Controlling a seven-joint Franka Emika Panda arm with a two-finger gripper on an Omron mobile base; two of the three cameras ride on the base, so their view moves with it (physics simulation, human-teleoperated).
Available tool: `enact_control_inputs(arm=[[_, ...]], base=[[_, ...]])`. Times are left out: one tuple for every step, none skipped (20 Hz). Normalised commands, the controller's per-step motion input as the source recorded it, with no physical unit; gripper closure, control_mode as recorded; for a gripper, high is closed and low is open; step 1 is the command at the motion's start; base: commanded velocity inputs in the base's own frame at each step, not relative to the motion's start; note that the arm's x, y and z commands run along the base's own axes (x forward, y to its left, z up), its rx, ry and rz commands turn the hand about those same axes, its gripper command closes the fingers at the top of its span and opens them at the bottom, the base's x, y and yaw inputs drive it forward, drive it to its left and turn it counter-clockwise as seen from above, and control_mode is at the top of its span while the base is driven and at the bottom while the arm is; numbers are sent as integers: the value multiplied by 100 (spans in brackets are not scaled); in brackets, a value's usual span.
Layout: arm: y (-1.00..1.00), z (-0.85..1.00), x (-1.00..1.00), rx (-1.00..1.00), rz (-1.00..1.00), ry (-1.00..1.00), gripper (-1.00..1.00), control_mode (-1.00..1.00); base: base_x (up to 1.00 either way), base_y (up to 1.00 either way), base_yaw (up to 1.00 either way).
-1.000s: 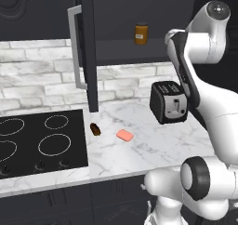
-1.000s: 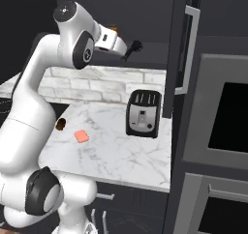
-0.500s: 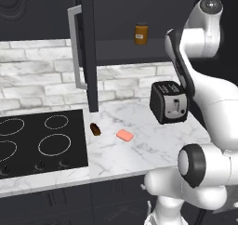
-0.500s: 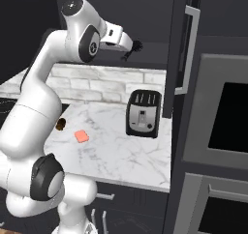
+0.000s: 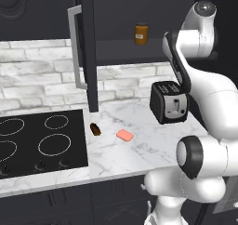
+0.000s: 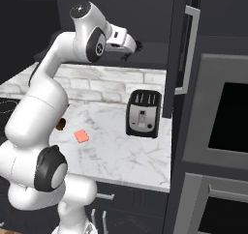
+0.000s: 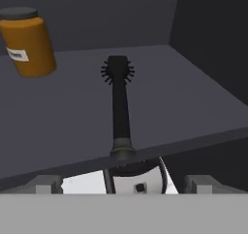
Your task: Pick the bar soap and dish brush from the cabinet and place them on the counter.
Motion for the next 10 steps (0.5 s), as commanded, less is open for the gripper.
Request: enact_control_inputs(arm=[[-1,-14,25,5,0,-1,-100,-100],[-1,-12,27,4,0,0,-100,-100],[-1,-11,29,4,0,0,-100,-100],[-3,-11,29,3,0,0,-100,-100],[-3,-10,32,2,0,0,-100,-100],[-4,-4,32,0,0,0,-100,-100],[-5,0,32,0,0,0,-100,-100],[-4,0,32,0,0,0,-100,-100],[-3,0,32,0,0,1,-100,-100],[-3,0,30,0,0,2,-100,-100]], base=[[0,0,0],[0,0,0],[0,0,0],[0,0,0],[0,0,0],[0,0,0],[0,0,0],[0,0,0],[0,0,0],[0,0,0]])
